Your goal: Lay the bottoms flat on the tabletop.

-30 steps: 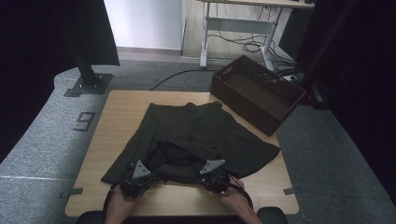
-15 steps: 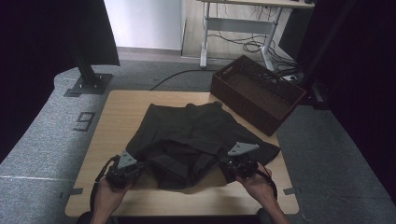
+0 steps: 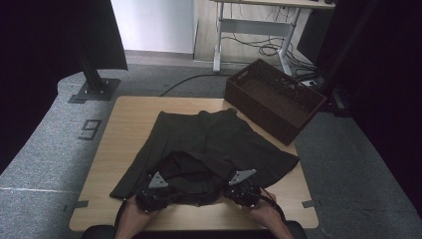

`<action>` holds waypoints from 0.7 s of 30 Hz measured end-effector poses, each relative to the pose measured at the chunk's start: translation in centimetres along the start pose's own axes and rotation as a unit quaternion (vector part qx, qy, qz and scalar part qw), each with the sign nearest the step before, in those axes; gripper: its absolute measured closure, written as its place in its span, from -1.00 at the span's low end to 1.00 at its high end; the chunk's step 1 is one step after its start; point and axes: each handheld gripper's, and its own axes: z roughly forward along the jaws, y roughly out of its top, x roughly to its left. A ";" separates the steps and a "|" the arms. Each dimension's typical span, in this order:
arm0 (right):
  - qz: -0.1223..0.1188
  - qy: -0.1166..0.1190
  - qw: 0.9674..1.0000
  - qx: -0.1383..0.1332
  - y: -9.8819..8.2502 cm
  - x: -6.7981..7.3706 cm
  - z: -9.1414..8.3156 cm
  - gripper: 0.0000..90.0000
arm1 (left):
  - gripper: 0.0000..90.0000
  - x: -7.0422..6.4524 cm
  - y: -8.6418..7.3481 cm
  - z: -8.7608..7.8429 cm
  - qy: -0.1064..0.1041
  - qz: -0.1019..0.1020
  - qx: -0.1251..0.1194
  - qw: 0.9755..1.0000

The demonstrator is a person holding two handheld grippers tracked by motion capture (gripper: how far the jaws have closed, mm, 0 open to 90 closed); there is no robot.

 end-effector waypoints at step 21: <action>0.008 0.007 0.997 -0.077 6.2 -3.9 -0.2 0.16 | -0.16 9.7 3.9 -0.8 0.082 -0.085 -0.046 0.992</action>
